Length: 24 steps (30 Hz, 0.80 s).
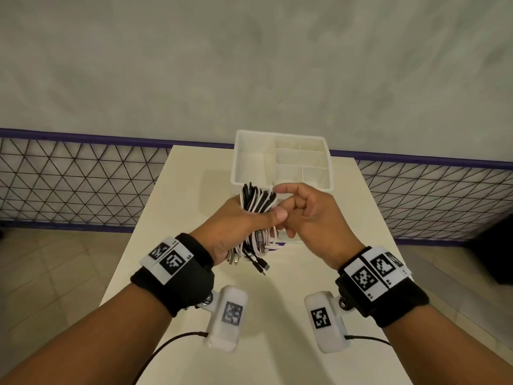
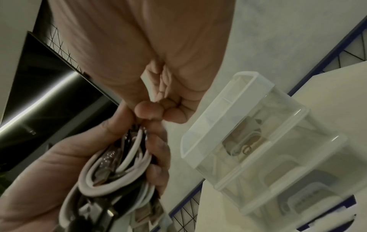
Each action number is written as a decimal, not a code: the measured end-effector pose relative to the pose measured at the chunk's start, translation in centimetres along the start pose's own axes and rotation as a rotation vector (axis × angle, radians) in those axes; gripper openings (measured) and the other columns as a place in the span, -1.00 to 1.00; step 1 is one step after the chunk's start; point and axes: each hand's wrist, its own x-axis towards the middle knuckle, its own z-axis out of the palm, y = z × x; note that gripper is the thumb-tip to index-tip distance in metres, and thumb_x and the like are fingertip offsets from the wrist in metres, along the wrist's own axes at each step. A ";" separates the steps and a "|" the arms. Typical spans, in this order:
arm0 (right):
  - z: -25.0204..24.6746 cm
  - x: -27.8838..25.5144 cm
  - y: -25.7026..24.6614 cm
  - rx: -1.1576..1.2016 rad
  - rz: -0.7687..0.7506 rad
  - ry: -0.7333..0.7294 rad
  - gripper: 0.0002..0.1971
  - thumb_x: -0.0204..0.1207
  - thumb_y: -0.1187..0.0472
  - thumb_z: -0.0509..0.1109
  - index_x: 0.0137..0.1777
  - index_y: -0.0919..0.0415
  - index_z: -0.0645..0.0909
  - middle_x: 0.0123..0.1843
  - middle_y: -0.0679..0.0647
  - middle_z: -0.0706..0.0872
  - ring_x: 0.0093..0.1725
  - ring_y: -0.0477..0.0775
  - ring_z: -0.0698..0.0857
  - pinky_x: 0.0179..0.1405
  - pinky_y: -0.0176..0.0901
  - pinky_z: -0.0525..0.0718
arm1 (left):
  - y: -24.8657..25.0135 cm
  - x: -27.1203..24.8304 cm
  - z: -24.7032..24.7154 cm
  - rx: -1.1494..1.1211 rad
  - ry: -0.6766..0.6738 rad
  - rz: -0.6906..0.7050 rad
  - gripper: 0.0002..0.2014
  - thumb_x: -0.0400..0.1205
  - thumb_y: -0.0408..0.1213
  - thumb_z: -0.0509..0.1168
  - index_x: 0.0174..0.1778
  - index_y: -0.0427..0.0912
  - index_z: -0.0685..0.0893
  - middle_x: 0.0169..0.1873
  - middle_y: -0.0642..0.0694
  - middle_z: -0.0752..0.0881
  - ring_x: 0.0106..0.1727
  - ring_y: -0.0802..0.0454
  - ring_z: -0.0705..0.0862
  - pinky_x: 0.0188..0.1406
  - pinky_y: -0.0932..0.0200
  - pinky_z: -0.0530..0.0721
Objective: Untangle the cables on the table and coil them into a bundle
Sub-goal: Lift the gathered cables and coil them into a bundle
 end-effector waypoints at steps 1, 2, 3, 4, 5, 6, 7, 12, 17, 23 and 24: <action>0.1 0.1 -0.1 0.023 0.004 0.000 -0.61 0.54 0.58 0.37 0.33 0.29 0.62 -0.21 0.08 0.83 -0.38 -0.02 0.71 -0.24 -0.21 0.69 | -0.1 0.1 0.0 -0.018 0.052 -0.010 -0.75 0.57 -0.31 0.50 0.10 -0.38 0.76 -0.11 -0.41 0.82 -0.13 -0.18 0.80 -0.05 0.06 0.77; 0.2 0.2 -0.3 0.056 0.004 0.010 -0.58 0.53 0.60 0.36 0.37 0.31 0.59 -0.09 0.12 0.84 -0.29 0.02 0.75 -0.17 -0.20 0.70 | -0.1 0.2 0.1 -0.042 0.134 -0.019 -0.79 0.57 -0.34 0.49 0.03 -0.39 0.76 -0.17 -0.46 0.78 -0.19 -0.21 0.76 -0.14 0.05 0.75; 0.3 0.2 -0.4 0.095 0.009 0.027 -0.52 0.50 0.59 0.38 0.42 0.31 0.55 0.07 0.16 0.82 -0.18 0.04 0.78 -0.09 -0.20 0.70 | -0.2 0.4 0.1 -0.074 0.231 -0.031 -0.86 0.58 -0.37 0.47 -0.05 -0.38 0.75 -0.27 -0.42 0.74 -0.28 -0.19 0.71 -0.29 0.08 0.72; 0.3 0.3 -0.5 0.138 0.030 0.033 -0.41 0.44 0.54 0.43 0.49 0.27 0.50 0.23 0.17 0.77 -0.06 0.06 0.79 -0.03 -0.19 0.69 | -0.2 0.6 0.2 -0.119 0.314 -0.042 -0.92 0.57 -0.40 0.45 -0.11 -0.35 0.73 -0.35 -0.35 0.70 -0.35 -0.16 0.68 -0.39 0.11 0.69; 0.4 0.3 -0.6 0.169 0.065 0.017 -0.27 0.35 0.47 0.46 0.57 0.21 0.42 0.36 0.17 0.69 0.07 0.06 0.78 0.03 -0.18 0.69 | -0.3 0.7 0.3 -0.165 0.367 -0.046 -0.94 0.55 -0.41 0.44 -0.15 -0.35 0.73 -0.38 -0.31 0.68 -0.37 -0.15 0.67 -0.40 0.09 0.68; 0.6 0.4 -0.7 0.192 0.106 -0.026 -0.12 0.27 0.41 0.46 0.66 0.15 0.30 0.45 0.15 0.62 0.17 0.05 0.76 0.11 -0.14 0.70 | -0.4 0.8 0.5 -0.189 0.389 -0.039 -0.92 0.53 -0.41 0.44 -0.16 -0.38 0.74 -0.37 -0.31 0.70 -0.35 -0.17 0.69 -0.36 0.04 0.70; 1.0 0.4 -0.9 0.189 0.136 -0.098 0.00 0.23 0.41 0.47 0.72 0.09 0.17 0.50 0.14 0.58 0.25 0.03 0.74 0.20 -0.09 0.71 | -0.4 0.9 0.8 -0.192 0.392 -0.026 -0.89 0.52 -0.41 0.44 -0.13 -0.41 0.76 -0.33 -0.32 0.73 -0.31 -0.19 0.73 -0.30 -0.01 0.72; 3.1 0.4 -1.5 0.009 0.101 -0.230 0.12 0.27 0.62 0.47 0.74 -0.08 0.04 0.40 0.09 0.66 0.36 0.06 0.70 0.23 0.06 0.78 | -0.4 0.5 2.1 -0.215 0.289 0.027 -0.89 0.55 -0.54 0.31 -0.20 -0.34 0.74 -0.44 -0.22 0.66 -0.38 -0.12 0.69 -0.41 0.08 0.65; 3.7 0.4 -0.7 0.087 0.189 -0.182 0.13 0.26 0.56 0.54 0.75 0.06 0.01 0.30 -0.05 0.70 0.26 -0.11 0.73 0.16 -0.17 0.78 | -0.5 0.3 1.6 -0.302 0.265 -0.013 -0.89 0.56 -0.52 0.34 -0.07 -0.35 0.76 -0.34 -0.26 0.69 -0.34 -0.12 0.72 -0.46 0.13 0.68; 4.0 0.3 -1.0 0.092 0.183 -0.164 -0.52 0.28 0.68 0.51 0.19 0.32 0.72 0.10 0.24 0.86 0.13 0.16 0.84 0.15 0.06 0.82 | -0.8 0.1 1.4 -0.294 0.245 -0.013 -0.87 0.57 -0.53 0.34 -0.17 -0.28 0.78 -0.32 -0.24 0.72 -0.31 -0.07 0.74 -0.43 0.17 0.70; 3.9 0.4 -1.0 0.080 0.181 -0.175 -0.54 0.26 0.69 0.50 0.13 0.32 0.75 0.05 0.24 0.87 0.07 0.15 0.86 0.08 0.03 0.83 | -0.9 0.0 1.6 -0.274 0.227 -0.007 -0.87 0.58 -0.54 0.33 -0.17 -0.29 0.77 -0.33 -0.22 0.72 -0.34 -0.02 0.74 -0.45 0.19 0.69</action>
